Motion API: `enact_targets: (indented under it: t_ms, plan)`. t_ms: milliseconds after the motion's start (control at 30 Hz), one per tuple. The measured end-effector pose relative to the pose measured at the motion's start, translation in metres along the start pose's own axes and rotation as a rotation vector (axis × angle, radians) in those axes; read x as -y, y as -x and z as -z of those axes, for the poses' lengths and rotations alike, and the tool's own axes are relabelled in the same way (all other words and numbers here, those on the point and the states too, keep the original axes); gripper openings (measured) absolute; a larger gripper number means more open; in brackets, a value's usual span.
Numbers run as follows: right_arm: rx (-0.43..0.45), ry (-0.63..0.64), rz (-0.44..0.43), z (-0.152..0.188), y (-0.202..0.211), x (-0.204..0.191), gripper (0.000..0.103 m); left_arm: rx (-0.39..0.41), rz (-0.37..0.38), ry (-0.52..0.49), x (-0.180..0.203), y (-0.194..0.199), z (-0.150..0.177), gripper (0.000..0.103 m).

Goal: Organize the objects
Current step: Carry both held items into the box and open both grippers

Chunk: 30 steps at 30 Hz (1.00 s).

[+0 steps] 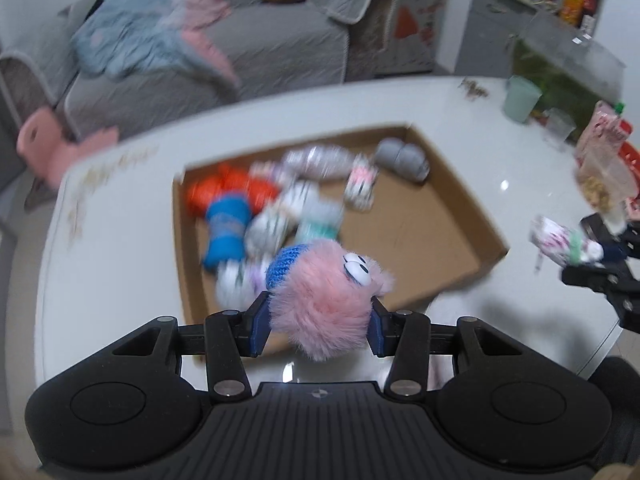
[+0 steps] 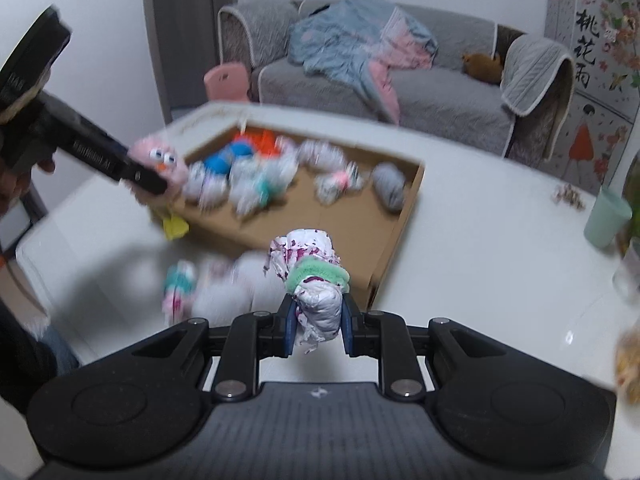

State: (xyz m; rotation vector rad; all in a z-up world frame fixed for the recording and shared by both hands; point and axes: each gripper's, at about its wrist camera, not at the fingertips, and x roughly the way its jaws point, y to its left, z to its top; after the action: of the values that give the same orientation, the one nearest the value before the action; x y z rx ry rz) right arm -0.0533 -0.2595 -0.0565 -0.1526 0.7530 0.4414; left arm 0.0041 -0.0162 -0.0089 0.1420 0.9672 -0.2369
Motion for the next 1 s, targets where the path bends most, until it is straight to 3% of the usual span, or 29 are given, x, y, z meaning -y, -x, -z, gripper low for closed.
enact_targets:
  t_ms: [200,400,733,1000]
  plan:
    - [0.045,0.021,-0.007,-0.055,-0.016,0.01,0.02,0.032,0.049,-0.05,0.022,-0.012,-0.045,0.053]
    - [0.027,0.019,-0.028,-0.088,-0.05,0.017,0.02,-0.005,0.092,-0.073,0.039,-0.056,-0.067,0.053]
    - [-0.115,0.027,-0.047,-0.086,-0.129,0.022,0.02,-0.13,0.062,-0.157,0.04,-0.14,-0.049,0.053]
    - [-0.21,0.006,-0.058,-0.079,-0.171,0.028,0.02,-0.148,0.058,-0.251,0.041,-0.161,-0.046,0.056]
